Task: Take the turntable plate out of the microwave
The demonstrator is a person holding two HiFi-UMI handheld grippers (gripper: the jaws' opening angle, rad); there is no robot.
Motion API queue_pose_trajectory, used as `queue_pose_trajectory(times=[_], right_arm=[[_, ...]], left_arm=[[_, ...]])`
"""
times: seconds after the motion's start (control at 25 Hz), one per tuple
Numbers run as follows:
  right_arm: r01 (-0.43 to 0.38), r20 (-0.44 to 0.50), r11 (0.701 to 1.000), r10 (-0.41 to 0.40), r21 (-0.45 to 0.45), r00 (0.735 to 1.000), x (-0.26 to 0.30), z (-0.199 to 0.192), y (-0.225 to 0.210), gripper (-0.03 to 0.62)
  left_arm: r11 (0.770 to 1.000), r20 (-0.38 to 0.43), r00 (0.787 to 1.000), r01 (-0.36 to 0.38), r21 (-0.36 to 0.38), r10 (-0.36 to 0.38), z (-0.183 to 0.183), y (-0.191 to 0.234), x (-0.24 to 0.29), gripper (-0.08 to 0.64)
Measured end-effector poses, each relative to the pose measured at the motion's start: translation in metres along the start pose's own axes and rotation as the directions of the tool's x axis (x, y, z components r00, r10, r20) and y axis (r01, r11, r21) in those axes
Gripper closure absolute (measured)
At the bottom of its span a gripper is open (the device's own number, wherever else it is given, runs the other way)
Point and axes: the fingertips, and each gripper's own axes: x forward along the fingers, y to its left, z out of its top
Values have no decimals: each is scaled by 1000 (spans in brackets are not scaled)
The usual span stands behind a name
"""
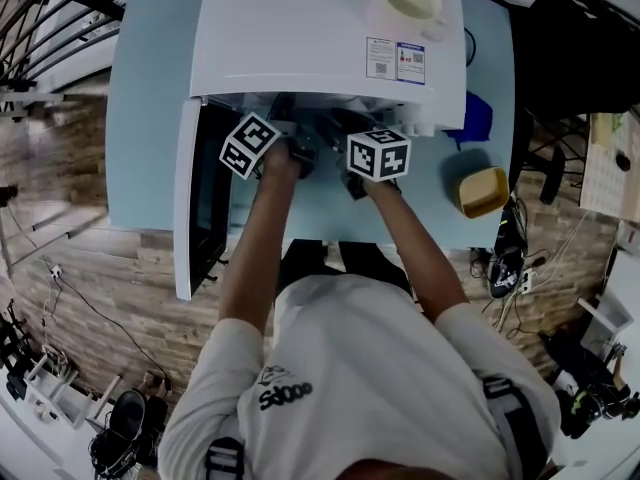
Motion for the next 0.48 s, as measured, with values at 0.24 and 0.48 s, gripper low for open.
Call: queue_pose_trajectory(times=[0.24,0.48], right_arm=[[-22,72,971,5,236,997,14,7,-15,411],[-63,189,892,-25,448,982,22,25,-23,400]], left_arm=[[999,-9,1000,22,32,-21,0,-7,-4,422],[997,-26,1000,12,77,-10,0,-8,-5,427]])
